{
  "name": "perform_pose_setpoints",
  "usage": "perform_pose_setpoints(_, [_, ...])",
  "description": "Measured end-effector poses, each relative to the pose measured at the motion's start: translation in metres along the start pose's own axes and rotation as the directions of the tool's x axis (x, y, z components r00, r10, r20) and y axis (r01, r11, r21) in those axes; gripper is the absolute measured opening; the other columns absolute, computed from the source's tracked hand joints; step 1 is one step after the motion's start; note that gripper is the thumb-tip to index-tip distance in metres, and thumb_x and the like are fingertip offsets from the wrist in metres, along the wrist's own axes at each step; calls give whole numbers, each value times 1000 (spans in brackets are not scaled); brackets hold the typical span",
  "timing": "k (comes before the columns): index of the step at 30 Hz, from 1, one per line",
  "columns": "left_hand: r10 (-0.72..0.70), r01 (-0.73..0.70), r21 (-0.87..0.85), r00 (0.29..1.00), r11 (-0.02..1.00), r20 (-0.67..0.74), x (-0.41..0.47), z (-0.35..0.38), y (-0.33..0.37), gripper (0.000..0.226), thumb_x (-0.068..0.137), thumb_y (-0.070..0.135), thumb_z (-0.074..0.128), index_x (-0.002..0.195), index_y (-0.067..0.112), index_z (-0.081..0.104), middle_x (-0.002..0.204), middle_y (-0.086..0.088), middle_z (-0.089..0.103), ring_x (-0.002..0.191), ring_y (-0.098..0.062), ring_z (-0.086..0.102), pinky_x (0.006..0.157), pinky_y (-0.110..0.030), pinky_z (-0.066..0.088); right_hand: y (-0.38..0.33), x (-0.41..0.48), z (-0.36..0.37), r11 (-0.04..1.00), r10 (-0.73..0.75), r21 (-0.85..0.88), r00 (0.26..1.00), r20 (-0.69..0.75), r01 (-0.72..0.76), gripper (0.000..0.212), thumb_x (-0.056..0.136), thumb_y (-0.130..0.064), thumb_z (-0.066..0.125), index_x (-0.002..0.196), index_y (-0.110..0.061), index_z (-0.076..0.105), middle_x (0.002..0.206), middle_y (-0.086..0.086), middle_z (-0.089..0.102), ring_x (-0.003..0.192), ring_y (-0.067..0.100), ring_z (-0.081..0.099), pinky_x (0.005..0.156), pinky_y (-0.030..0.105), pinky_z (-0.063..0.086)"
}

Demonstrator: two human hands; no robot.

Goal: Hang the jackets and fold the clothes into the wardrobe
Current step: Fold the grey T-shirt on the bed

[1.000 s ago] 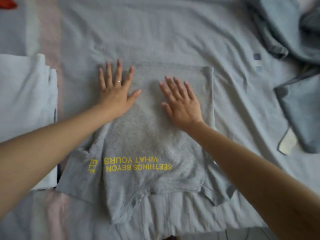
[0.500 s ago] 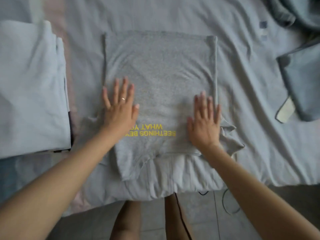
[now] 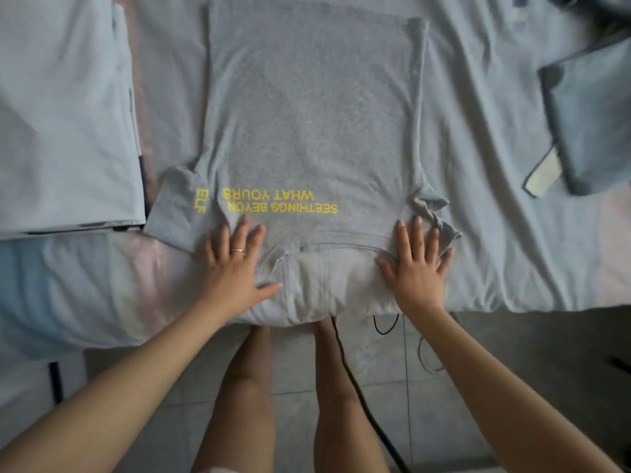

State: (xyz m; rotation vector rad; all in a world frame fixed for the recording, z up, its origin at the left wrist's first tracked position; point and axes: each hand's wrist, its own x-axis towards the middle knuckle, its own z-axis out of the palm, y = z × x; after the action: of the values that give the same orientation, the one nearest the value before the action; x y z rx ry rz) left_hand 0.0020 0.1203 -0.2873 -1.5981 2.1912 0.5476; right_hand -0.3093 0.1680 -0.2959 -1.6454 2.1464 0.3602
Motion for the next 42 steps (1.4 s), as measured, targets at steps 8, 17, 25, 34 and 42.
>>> perform_pose_setpoints(8, [48, -49, 6, 937, 999, -345, -11, -21, 12, 27, 53, 12, 58, 78, 21, 57, 102, -3, 56, 102, -24, 44, 88, -42, 27, -6, 7, -22, 976, -217, -87, 908, -358, 198, 23, 66, 2, 53, 81, -15, 58, 80, 4, 53, 80, 28, 45, 81, 37, 25])
perform_pose_setpoints(17, [-27, 20, 59, 992, 998, 124, -11, -34, 17, 23, 74, 29, 61, 93, 15, 61, 99, -7, 62, 100, -29, 59, 76, -38, 47, 6, 8, -33, 981, -167, 71, 969, -179, 183, 11, 76, -16, 54, 67, -13, 58, 69, 4, 59, 65, 30, 56, 72, 35, 32])
perform_pose_setpoints(25, [85, -154, -406, 980, 901, -182, 46, -77, 96, 23, 81, 26, 63, 100, 13, 63, 99, -7, 66, 94, -30, 63, 75, -35, 46, 27, 70, -66, 698, 332, 657, 942, 58, -286, 53, 81, -44, 70, 120, -11, 55, 120, 4, 48, 102, 14, 51, 88, 26, 41])
perform_pose_setpoints(34, [175, -138, -735, 984, 664, -27, 72, -39, 242, 130, 60, 44, 85, 148, -3, 2, 155, -20, 12, 143, -30, 17, 115, -33, 16, 35, 107, -100, 798, 128, 547, 958, 256, -253, 20, 82, -18, 66, 97, -12, 55, 69, 1, 55, 68, 20, 57, 55, 28, 45])
perform_pose_setpoints(42, [-364, 25, -996, 931, 81, -6, 85, -42, 258, 51, 75, 7, 45, 124, 7, 57, 115, -10, 64, 102, -16, 60, 92, -30, 46, 15, 131, -125, 834, -141, 544, 921, 362, -87, 34, 84, -3, 41, 105, -13, 66, 62, 4, 58, 35, 7, 49, 40, 22, 44])
